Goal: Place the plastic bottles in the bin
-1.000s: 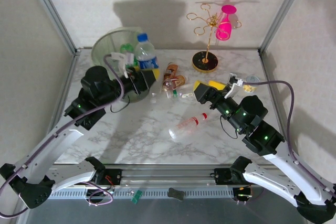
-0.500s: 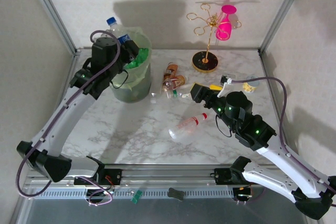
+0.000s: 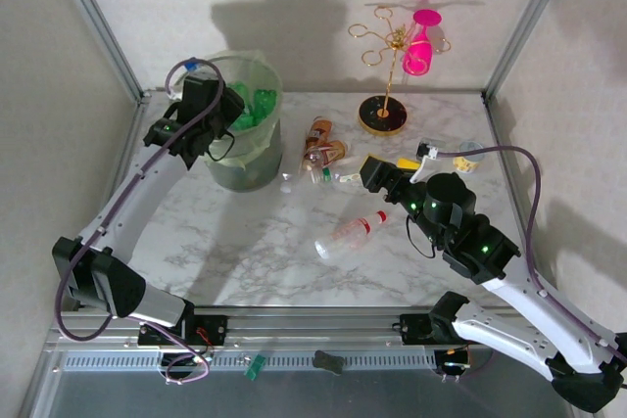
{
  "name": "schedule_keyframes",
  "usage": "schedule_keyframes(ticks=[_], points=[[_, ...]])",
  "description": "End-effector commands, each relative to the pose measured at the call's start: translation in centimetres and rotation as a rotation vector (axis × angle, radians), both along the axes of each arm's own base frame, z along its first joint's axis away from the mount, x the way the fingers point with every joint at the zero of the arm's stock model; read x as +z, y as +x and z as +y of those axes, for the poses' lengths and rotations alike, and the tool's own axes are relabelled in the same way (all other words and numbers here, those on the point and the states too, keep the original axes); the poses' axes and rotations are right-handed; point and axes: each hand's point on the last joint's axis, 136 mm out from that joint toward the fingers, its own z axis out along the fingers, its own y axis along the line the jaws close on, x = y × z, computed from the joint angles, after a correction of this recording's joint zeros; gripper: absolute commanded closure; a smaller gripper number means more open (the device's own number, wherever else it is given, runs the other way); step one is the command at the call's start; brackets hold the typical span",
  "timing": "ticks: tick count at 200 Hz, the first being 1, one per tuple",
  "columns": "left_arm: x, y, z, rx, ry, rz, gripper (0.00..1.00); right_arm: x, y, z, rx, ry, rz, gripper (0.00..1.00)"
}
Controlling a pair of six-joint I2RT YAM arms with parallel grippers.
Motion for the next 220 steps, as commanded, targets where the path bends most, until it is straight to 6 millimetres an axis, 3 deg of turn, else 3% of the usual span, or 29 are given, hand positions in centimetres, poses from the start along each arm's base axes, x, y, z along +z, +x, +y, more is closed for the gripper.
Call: schedule_keyframes(ticks=[1, 28, 58, 101, 146, 181, 200, 220], points=[[-1.4, -0.5, 0.3, 0.029, -0.015, 0.037, 0.72, 0.3, 0.2, -0.7, -0.032, -0.011, -0.018, 0.1], [-0.7, -0.7, 0.4, 0.031, -0.016, 0.025, 0.37, 0.6, 0.3, -0.5, -0.027, -0.01, -0.021, 0.1], [1.9, -1.0, 0.9, 0.041, -0.014, -0.029, 0.23, 0.9, 0.4, -0.4, -0.025, -0.01, -0.027, 0.1], [5.9, -1.5, 0.8, 0.009, -0.017, -0.109, 0.21, 1.4, 0.4, -0.4, -0.027, -0.012, -0.029, 0.11], [9.7, -3.0, -1.0, -0.142, -0.017, -0.224, 0.25, 1.4, 0.5, -0.1, -0.015, -0.024, -0.02, 0.11], [11.4, -6.6, -3.5, -0.292, 0.031, -0.331, 0.27, 0.0, 0.8, 0.9, 0.011, -0.071, 0.016, 0.1], [11.3, -9.3, -6.6, -0.483, 0.04, -0.4, 0.26, -1.0, 1.2, 1.4, 0.017, -0.107, 0.041, 0.09], [9.9, -12.6, -9.8, -0.708, -0.009, -0.466, 0.24, -3.3, 1.9, 1.8, 0.008, -0.179, 0.099, 0.12]])
